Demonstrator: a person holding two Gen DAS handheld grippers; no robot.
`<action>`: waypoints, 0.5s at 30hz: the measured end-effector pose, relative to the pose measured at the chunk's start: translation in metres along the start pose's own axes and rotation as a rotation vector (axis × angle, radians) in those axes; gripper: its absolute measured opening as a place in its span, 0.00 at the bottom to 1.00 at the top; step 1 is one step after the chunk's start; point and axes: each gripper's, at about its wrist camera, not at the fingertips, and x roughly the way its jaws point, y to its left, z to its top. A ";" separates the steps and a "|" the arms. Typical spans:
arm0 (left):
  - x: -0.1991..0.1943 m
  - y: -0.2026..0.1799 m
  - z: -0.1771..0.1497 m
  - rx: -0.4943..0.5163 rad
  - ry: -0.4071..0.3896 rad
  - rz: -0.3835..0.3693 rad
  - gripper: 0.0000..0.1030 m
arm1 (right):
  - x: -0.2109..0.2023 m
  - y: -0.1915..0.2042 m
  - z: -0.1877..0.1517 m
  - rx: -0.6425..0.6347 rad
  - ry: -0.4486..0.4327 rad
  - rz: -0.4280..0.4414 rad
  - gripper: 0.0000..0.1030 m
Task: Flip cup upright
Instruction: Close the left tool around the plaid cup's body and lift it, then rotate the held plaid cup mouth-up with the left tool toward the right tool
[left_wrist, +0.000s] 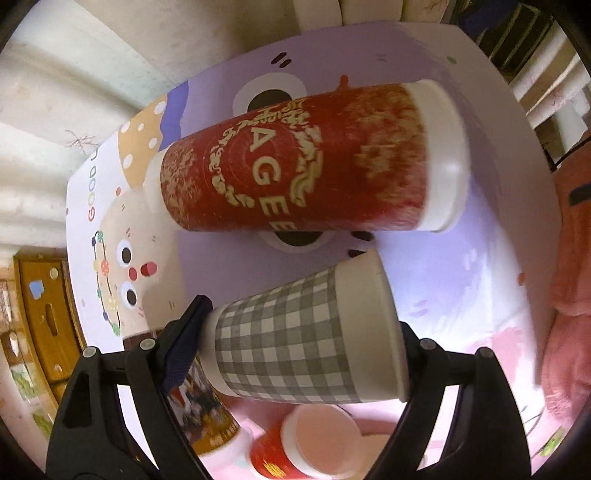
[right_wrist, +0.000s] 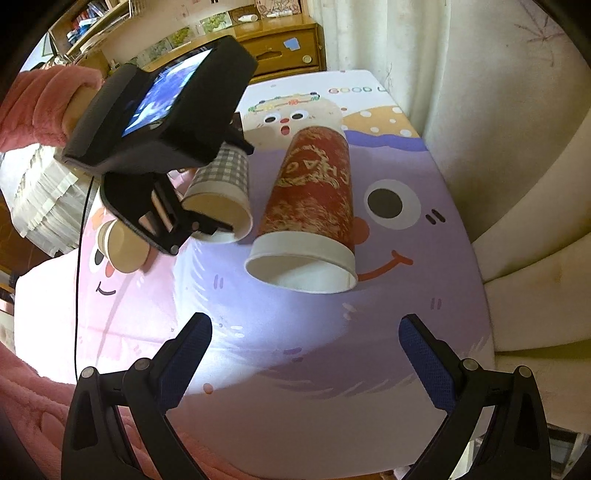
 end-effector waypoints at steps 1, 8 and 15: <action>-0.004 -0.002 0.000 -0.013 0.000 -0.005 0.80 | -0.003 0.001 0.000 -0.001 -0.010 -0.001 1.00; -0.052 -0.004 -0.007 -0.276 -0.011 -0.085 0.80 | -0.032 0.008 -0.007 0.025 -0.066 0.004 1.00; -0.106 -0.010 -0.062 -0.800 -0.149 -0.198 0.80 | -0.062 0.011 -0.038 0.105 -0.110 0.024 1.00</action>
